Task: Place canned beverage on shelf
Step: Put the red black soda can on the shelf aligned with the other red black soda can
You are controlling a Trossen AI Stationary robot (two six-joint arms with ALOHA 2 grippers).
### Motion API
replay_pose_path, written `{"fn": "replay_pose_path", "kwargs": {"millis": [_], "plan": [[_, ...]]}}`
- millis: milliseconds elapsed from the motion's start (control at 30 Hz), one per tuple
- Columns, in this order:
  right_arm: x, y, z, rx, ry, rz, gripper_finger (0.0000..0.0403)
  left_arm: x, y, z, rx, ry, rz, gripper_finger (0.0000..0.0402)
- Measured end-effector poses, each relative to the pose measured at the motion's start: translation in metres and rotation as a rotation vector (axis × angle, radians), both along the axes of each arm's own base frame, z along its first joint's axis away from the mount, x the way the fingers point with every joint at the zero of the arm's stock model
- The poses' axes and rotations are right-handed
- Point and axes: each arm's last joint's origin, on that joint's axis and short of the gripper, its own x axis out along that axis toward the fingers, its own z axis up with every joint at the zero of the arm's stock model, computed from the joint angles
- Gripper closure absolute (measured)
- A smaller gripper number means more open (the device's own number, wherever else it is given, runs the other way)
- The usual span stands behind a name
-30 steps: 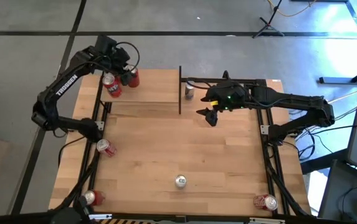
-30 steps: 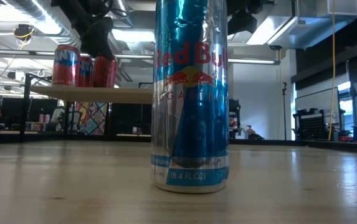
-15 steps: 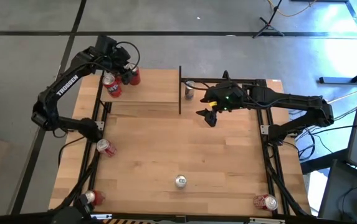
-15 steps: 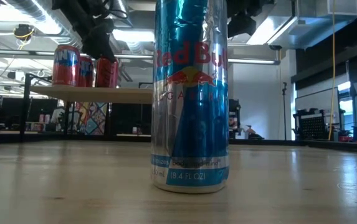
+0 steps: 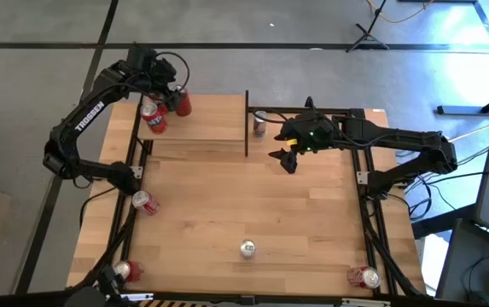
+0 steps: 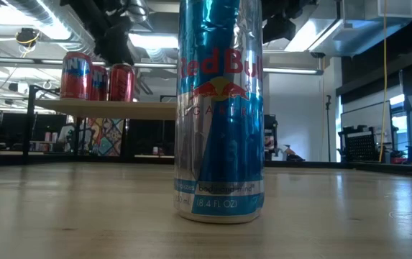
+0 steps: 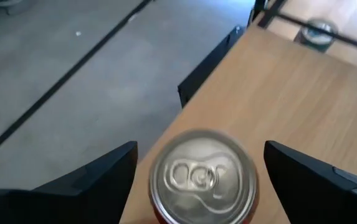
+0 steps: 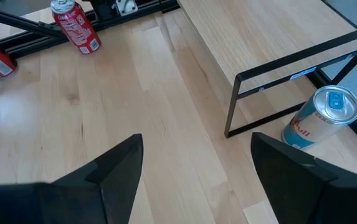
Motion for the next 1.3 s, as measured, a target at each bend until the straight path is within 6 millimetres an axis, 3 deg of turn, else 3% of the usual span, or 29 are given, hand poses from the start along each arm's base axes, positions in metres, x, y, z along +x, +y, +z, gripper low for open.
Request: {"fn": "replay_pose_path", "kwargs": {"millis": [200,400,833,1100,1300], "plan": [[0.0,0.001,0.0,0.024,0.003,0.025,0.0118,0.005,-0.014,0.038,0.044,-0.101,-0.042,0.0065],[-0.001,0.018,0.001,0.11,-0.004,0.137,0.0118,0.026,-0.05,0.065,0.006,-0.268,-0.234,0.0064],[-0.019,0.073,-0.009,0.074,0.185,0.264,0.0118,0.104,-0.166,0.052,-0.094,-0.261,-0.525,0.007],[-0.031,0.104,-0.013,0.004,0.259,0.346,0.0118,0.131,-0.22,0.069,-0.222,-0.555,-0.551,0.007],[-0.046,0.128,-0.015,0.001,0.316,0.425,0.0118,0.138,-0.264,0.049,-0.455,-0.471,-0.47,0.007]]}}
